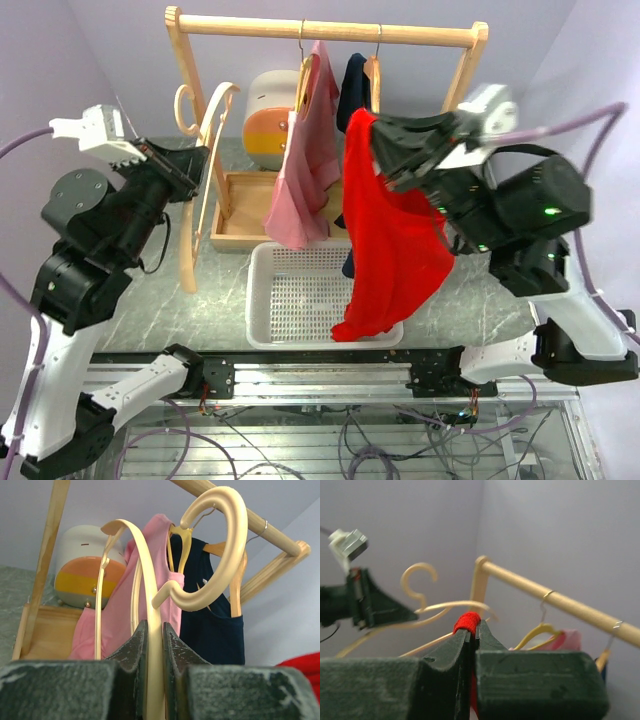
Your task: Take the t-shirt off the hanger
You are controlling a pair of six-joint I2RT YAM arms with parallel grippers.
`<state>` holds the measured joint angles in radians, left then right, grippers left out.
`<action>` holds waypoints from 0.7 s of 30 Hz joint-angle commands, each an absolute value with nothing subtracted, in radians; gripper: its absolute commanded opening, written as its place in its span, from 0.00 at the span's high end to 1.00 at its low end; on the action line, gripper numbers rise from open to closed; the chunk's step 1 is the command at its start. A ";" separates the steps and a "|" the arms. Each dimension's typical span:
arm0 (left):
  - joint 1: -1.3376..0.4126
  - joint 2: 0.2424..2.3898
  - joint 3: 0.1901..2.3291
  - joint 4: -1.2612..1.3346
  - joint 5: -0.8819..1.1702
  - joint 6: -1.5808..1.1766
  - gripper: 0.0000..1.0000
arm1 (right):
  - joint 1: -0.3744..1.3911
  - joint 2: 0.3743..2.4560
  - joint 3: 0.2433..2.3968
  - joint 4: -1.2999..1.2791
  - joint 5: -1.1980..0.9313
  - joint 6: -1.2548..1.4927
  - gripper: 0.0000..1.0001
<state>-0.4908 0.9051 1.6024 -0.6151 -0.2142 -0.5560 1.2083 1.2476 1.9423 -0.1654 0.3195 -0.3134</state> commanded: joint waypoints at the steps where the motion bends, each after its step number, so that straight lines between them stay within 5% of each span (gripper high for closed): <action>1: -0.488 0.965 1.621 -0.465 -0.229 -0.513 0.93 | 1.213 1.291 1.912 -0.197 0.250 -0.214 1.00; 9: -0.488 1.024 1.595 -0.417 -0.221 -0.518 0.93 | 1.212 1.379 2.065 -0.238 0.284 -0.279 1.00; 21: -0.484 1.073 1.660 -0.482 -0.295 -0.478 0.93 | 1.213 1.138 1.592 -0.255 0.378 -0.020 1.00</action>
<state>-0.4896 1.0748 1.6066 -0.5011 -0.2451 -0.5098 1.2083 1.2205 1.7153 -0.2447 0.3122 -0.1516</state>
